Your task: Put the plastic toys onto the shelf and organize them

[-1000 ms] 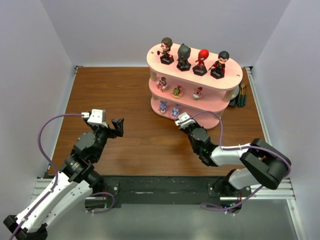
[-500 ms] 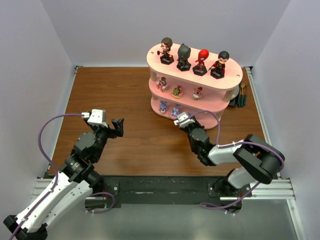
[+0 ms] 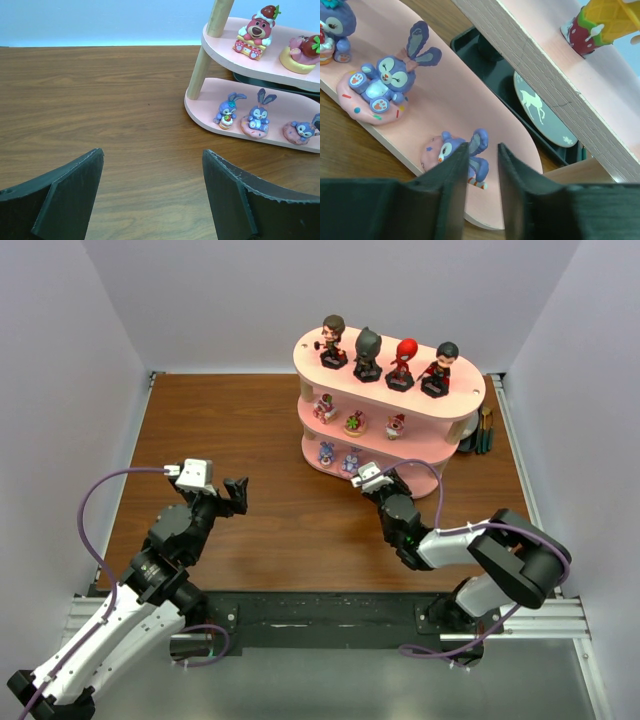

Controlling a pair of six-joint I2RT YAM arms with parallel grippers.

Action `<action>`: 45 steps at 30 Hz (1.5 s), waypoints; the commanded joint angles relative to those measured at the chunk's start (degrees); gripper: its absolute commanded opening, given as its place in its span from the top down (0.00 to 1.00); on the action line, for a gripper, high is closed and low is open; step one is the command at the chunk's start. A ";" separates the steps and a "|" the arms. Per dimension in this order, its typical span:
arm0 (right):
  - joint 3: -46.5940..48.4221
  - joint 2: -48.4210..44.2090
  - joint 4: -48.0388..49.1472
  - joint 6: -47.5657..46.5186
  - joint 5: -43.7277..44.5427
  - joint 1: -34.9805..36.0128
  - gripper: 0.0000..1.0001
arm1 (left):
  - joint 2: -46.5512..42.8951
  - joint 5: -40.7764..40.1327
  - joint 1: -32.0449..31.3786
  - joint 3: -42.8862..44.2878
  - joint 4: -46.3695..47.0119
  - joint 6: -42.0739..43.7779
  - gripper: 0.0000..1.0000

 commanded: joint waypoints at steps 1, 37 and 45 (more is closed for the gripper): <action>1.32 -3.84 -1.41 2.92 0.36 -0.12 0.62 | -0.10 0.38 0.32 -0.12 1.16 0.94 0.16; 20.65 -63.40 -96.60 54.60 9.05 -0.21 0.03 | 1.94 -12.70 9.99 3.30 -7.01 -4.42 0.06; 23.47 -77.66 -103.80 52.76 10.29 -0.21 0.02 | -11.69 -17.46 9.99 8.84 -14.05 -2.05 0.00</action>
